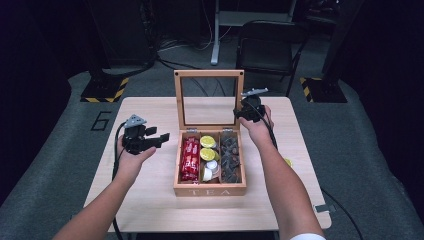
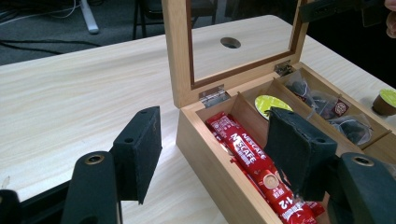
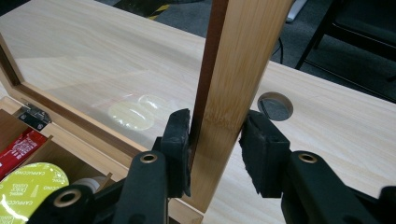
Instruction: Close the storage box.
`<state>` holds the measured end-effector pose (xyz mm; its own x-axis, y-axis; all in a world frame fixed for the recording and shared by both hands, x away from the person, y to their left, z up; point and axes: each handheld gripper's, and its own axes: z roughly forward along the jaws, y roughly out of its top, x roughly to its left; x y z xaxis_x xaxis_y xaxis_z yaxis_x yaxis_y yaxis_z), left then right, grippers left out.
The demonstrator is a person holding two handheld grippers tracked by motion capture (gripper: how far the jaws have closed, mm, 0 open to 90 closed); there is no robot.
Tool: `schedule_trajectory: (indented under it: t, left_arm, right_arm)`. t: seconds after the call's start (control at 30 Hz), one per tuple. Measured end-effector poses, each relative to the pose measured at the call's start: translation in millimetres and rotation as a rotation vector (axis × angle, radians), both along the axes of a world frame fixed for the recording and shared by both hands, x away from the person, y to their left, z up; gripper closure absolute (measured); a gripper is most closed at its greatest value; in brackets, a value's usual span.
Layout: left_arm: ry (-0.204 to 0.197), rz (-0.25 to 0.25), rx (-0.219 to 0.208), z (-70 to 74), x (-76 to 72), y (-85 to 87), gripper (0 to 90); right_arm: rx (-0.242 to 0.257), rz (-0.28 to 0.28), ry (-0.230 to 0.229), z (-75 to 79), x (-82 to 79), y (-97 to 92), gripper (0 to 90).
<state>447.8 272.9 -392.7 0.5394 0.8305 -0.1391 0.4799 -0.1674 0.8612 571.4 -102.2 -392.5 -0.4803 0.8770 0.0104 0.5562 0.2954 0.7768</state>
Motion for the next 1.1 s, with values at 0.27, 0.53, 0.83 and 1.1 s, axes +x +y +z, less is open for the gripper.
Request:
schedule_trajectory:
  t: [0.27, 0.53, 0.83, 1.1]
  left_arm:
    - [-0.003, 0.001, 0.0, 5.7, 2.6, -1.4, 35.9]
    - [-0.018, -0.002, -0.011, 15.6, 10.5, -12.9, 36.3]
    - [-0.03, -0.023, -0.003, 25.1, 20.1, -28.9, 38.4]
    - [-0.035, -0.006, 0.027, 38.1, 29.0, -41.5, 41.9]
  right_arm:
    - [0.001, 0.006, -0.02, 0.6, -4.7, -1.4, 63.7]
    - [0.0, -0.009, -0.05, 0.7, -17.6, -0.5, 64.4]
    - [-0.012, 0.014, -0.091, -0.4, -30.9, -3.3, 64.8]
    - [-0.016, 0.021, -0.118, -2.4, -40.3, -3.0, 64.7]
